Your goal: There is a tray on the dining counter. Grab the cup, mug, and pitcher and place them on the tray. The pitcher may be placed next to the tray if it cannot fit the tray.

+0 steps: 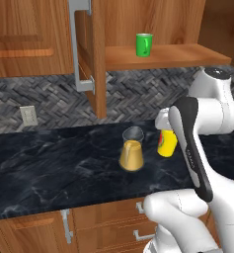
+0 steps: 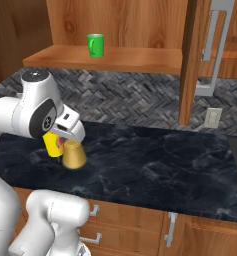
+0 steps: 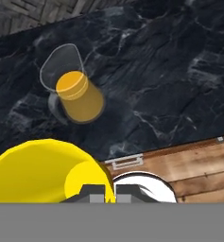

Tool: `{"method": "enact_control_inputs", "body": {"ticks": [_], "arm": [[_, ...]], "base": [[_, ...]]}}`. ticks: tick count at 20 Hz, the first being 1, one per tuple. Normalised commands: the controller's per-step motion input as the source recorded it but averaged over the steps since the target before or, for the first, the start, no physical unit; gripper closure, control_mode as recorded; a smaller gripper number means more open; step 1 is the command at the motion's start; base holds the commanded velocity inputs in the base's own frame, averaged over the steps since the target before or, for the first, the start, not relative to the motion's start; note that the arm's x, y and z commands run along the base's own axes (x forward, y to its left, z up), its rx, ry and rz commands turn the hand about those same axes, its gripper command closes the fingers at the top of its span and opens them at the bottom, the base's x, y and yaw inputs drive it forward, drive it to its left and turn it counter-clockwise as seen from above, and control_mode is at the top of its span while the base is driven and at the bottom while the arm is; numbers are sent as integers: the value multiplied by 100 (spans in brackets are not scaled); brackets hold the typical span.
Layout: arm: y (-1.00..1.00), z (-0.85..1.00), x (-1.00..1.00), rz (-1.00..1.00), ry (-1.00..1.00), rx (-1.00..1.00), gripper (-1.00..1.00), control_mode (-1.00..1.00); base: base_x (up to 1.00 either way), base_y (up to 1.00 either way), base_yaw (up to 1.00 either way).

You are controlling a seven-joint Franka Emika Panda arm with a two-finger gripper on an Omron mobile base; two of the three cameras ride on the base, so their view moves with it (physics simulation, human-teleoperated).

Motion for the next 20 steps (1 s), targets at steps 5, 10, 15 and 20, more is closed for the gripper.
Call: {"method": "enact_control_inputs", "body": {"ticks": [5,10,15,20], "arm": [[0,0,0,1,0,0,100,100],[0,0,0,0,0,0,100,100],[0,0,0,0,0,0,100,100],[0,0,0,0,0,0,100,100]], "base": [[0,0,0],[-75,-5,8],[-100,-28,11],[-74,-7,76]]}}
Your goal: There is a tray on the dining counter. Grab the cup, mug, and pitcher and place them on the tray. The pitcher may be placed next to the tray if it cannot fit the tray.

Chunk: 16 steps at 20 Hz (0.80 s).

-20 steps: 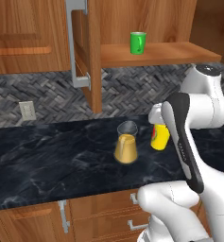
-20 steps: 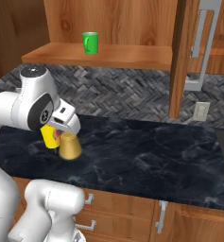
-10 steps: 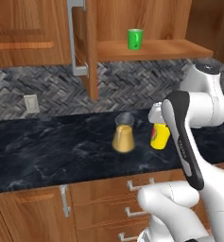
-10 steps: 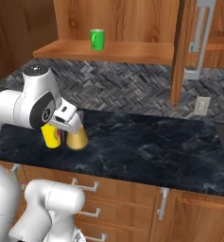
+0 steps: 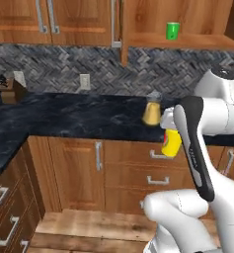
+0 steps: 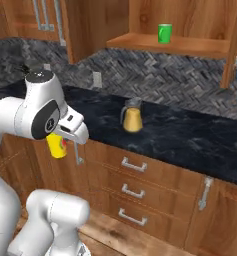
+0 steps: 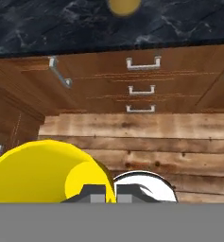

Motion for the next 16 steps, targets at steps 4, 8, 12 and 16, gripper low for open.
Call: {"method": "enact_control_inputs", "body": {"ticks": [4,8,12,16], "arm": [[0,0,0,0,0,0,100,100],[0,0,0,0,0,0,100,100],[0,0,0,0,0,0,100,100],[0,0,0,0,0,0,100,100]], "base": [[-30,0,100],[-30,0,100],[-30,0,100],[-32,0,100]]}}
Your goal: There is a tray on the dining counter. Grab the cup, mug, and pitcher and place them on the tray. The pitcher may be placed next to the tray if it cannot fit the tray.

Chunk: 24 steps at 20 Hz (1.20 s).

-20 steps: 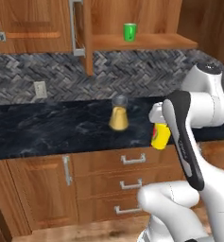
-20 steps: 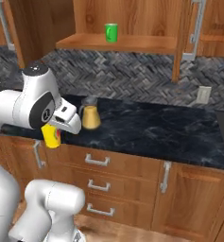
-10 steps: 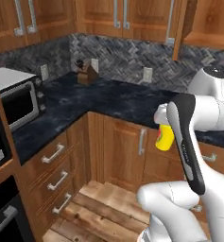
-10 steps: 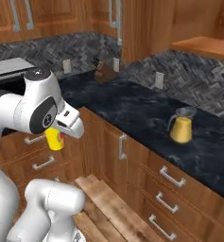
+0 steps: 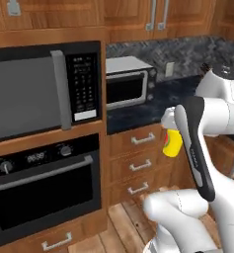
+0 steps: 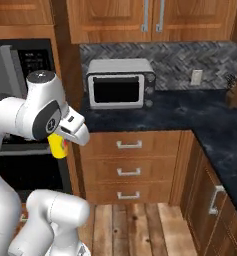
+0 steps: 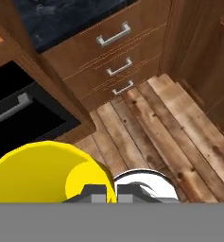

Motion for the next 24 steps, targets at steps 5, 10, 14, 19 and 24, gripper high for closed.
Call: {"method": "enact_control_inputs", "body": {"ticks": [5,10,14,19,24], "arm": [[0,0,0,0,0,0,100,100],[0,0,0,0,0,0,100,100],[0,0,0,0,0,0,100,100],[0,0,0,0,0,0,100,100],[0,0,0,0,0,0,100,100]], "base": [[-34,0,100],[-31,0,100],[-31,0,100],[-31,0,100],[-31,0,100]]}}
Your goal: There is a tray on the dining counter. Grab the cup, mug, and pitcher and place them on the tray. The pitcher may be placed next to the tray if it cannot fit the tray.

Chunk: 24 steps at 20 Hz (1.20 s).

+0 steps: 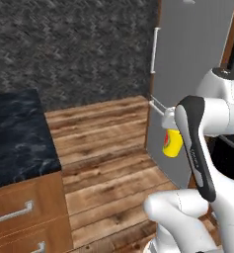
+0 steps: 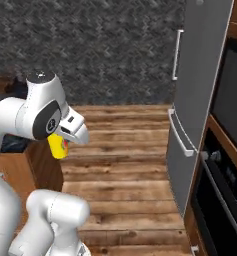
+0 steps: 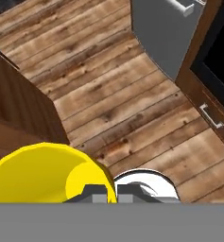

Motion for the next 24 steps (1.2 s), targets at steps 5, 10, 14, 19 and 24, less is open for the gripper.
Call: {"method": "enact_control_inputs", "body": {"ticks": [5,10,14,19,24], "arm": [[0,0,0,0,0,0,100,100],[0,0,0,0,0,0,100,100],[0,0,0,0,0,0,100,100],[0,0,0,0,0,0,100,100],[0,0,0,0,0,0,100,100]], "base": [[-32,0,100],[-19,-21,71],[32,-89,12],[87,-100,4],[100,-95,0]]}}
